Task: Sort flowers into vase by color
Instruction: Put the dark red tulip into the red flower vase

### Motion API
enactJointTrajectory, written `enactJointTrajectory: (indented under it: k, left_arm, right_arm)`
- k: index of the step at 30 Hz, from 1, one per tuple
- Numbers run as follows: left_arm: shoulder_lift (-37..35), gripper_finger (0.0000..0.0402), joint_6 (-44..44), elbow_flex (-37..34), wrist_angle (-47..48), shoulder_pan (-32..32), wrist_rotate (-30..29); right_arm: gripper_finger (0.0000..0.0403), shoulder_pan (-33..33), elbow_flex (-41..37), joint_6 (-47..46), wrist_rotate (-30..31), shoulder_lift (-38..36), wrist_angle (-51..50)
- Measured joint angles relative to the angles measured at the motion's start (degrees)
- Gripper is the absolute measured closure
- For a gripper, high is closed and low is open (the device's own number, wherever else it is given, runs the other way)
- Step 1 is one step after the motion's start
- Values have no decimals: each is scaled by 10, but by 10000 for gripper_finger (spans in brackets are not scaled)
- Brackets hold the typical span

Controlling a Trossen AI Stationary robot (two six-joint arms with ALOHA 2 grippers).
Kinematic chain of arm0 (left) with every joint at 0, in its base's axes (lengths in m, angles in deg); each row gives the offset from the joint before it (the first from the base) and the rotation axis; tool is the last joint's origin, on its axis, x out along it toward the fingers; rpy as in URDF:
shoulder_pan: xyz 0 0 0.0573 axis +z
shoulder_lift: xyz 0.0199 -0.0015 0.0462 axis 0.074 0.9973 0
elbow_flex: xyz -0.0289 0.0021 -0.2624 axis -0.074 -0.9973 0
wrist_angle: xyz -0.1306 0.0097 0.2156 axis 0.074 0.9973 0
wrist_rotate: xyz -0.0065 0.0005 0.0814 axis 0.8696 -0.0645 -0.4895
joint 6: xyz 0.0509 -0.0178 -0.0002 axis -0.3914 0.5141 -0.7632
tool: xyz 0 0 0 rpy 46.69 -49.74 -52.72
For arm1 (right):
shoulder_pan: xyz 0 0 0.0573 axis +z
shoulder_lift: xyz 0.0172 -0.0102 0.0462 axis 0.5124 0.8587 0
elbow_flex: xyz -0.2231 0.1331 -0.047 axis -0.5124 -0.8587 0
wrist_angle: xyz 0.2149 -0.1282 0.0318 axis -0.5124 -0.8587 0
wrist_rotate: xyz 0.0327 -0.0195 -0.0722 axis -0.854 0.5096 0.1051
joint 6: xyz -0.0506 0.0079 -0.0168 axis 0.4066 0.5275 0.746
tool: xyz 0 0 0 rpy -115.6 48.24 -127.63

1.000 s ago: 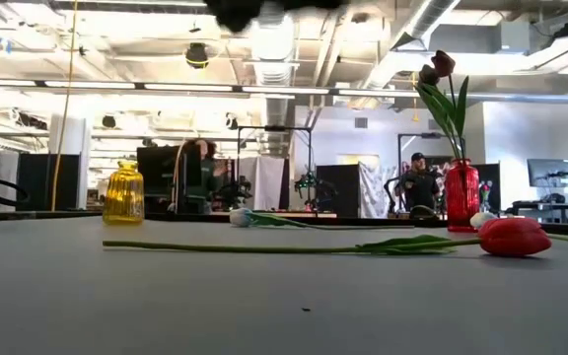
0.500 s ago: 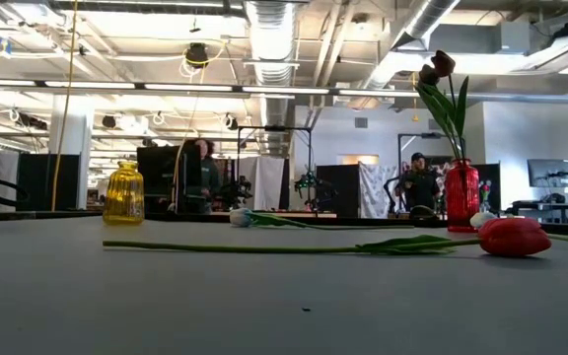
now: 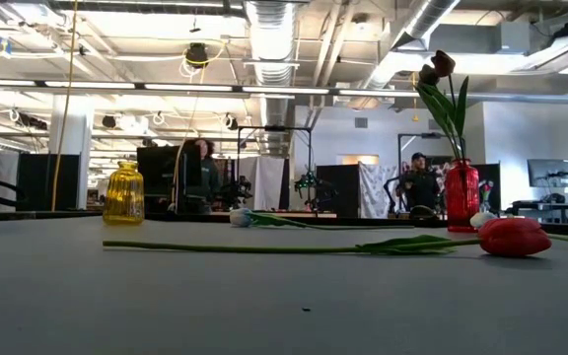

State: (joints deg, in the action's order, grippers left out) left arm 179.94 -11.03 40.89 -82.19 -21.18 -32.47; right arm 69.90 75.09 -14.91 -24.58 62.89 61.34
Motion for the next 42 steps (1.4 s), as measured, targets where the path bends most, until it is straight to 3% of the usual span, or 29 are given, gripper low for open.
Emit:
enactJointTrajectory:
  k: [9, 13, 22, 28, 36, 42]
  left_arm:
    - [0, 401, 36, -127, -305, 64, 0]
    - [0, 401, 61, -175, -375, 90, 2]
    - [0, 401, 94, -199, -390, 133, 64]
    - [0, 401, 93, -199, -389, 134, 63]
    - [0, 401, 98, -199, -372, 144, 61]
    - [0, 401, 105, -198, -333, 159, 63]
  right_arm:
    - [171, -52, -128, 74, -1, -31, 252]
    - [171, -91, -148, 88, -9, -10, 335]
    - [171, -177, -148, 110, -108, 65, 419]
    - [171, -205, -148, 101, -158, 93, 429]
    - [171, -213, -148, 124, -157, 155, 554]
    - [171, -232, -148, 135, -155, 160, 580]
